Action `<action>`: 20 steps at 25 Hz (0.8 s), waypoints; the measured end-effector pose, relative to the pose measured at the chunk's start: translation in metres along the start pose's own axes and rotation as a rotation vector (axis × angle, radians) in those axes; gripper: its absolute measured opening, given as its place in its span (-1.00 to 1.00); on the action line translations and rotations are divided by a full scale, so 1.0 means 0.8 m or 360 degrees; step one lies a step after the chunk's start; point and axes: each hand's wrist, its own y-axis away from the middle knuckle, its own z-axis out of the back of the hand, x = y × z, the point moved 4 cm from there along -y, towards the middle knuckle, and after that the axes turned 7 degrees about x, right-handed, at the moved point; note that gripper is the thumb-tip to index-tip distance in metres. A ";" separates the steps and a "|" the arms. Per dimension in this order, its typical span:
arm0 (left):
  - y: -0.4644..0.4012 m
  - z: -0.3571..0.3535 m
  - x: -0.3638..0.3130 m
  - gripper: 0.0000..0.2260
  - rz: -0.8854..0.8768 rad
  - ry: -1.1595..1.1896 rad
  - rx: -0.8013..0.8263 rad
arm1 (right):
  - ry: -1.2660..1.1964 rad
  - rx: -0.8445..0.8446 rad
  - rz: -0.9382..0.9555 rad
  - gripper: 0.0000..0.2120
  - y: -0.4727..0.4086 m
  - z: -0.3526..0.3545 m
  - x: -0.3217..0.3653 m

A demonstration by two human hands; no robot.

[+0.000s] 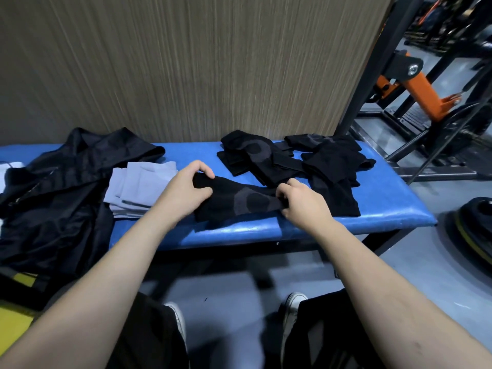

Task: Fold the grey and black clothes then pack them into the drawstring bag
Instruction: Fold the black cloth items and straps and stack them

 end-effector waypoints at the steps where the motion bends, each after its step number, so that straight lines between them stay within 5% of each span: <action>1: 0.000 -0.001 0.003 -0.79 -0.0080 -0.0205 -0.0029 | 0.0018 0.0066 -0.0022 -0.79 0.001 -0.001 -0.002; 4: -0.002 -0.012 0.007 -0.80 -0.0220 -0.0372 -0.0085 | -0.0054 0.0256 -0.0128 -0.77 0.002 -0.003 -0.011; 8: -0.009 -0.030 0.017 -0.89 -0.0065 -0.0452 -0.0040 | -0.0353 0.0443 -0.0243 -0.59 0.014 -0.003 -0.029; 10: -0.008 -0.041 0.022 -0.67 0.0044 -0.0560 0.0158 | -0.0578 0.0586 -0.0321 -0.50 0.023 0.000 -0.038; 13: -0.003 -0.054 0.024 -0.47 0.0078 -0.0616 0.0312 | -0.0775 0.0412 -0.0385 -0.58 0.024 0.004 -0.048; 16: -0.001 -0.062 0.025 -0.55 0.0101 -0.0605 0.0297 | -0.0571 0.0209 -0.0412 -0.67 0.016 0.006 -0.047; 20: 0.000 -0.063 0.027 -0.66 0.0147 -0.0623 0.0189 | -0.0677 0.0296 -0.0460 -0.62 0.010 0.003 -0.049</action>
